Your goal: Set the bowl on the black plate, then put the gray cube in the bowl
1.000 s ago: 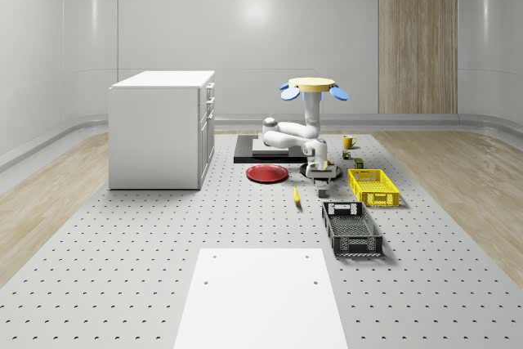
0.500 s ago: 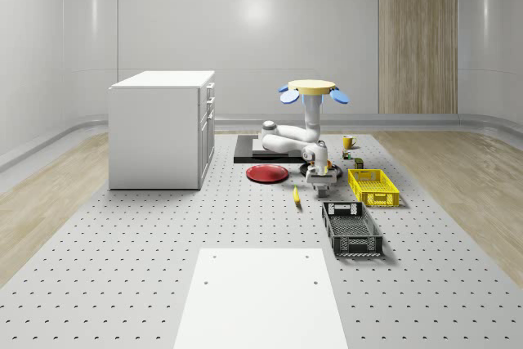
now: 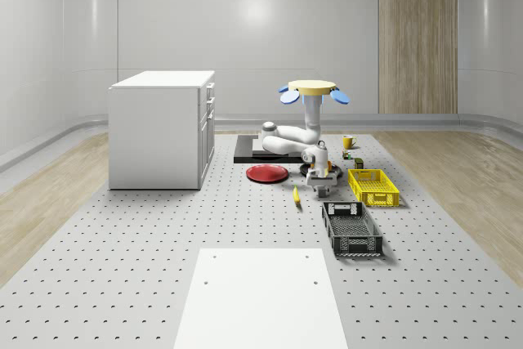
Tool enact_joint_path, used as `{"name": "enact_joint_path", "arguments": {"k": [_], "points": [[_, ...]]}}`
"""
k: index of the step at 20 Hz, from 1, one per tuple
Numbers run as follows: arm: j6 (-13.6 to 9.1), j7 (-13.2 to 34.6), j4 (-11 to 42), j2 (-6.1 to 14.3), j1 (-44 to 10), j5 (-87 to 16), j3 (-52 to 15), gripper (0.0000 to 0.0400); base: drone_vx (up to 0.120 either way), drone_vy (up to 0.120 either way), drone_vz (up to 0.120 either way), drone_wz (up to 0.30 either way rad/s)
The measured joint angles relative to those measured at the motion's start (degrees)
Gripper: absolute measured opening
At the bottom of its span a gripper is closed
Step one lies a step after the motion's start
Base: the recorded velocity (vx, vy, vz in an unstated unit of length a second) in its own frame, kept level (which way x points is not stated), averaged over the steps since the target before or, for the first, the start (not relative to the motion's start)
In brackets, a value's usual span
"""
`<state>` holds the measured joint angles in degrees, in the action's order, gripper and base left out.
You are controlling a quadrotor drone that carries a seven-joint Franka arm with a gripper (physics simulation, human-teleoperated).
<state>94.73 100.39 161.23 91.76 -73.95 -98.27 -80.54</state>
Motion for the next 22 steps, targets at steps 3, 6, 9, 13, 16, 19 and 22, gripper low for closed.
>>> {"name": "enact_joint_path", "arguments": {"k": [3,6,9,13,16,19,22], "points": [[0.3,0.0,0.4,0.0,0.5,-1.0,1.0,0.0400,0.000,0.000,0.000,0.000],[0.4,0.0,0.7,0.0,0.8,-1.6,1.6,0.0377,0.000,0.000,0.000,0.000],[0.4,0.0,0.9,-0.1,1.0,-1.9,1.9,0.0310,0.000,0.000,0.000,0.000],[0.3,0.0,1.0,-0.2,1.1,-2.1,2.1,0.0272,0.000,0.000,0.000,0.000],[0.2,0.0,1.0,-0.3,1.2,-2.2,2.1,0.0260,0.000,0.000,0.000,0.000],[0.2,-0.1,1.0,-0.3,1.2,-2.3,2.2,0.0255,0.000,0.000,0.000,0.000],[0.0,-0.1,1.1,-0.4,1.3,-2.1,1.9,0.0253,0.000,0.000,0.000,0.000]]}}
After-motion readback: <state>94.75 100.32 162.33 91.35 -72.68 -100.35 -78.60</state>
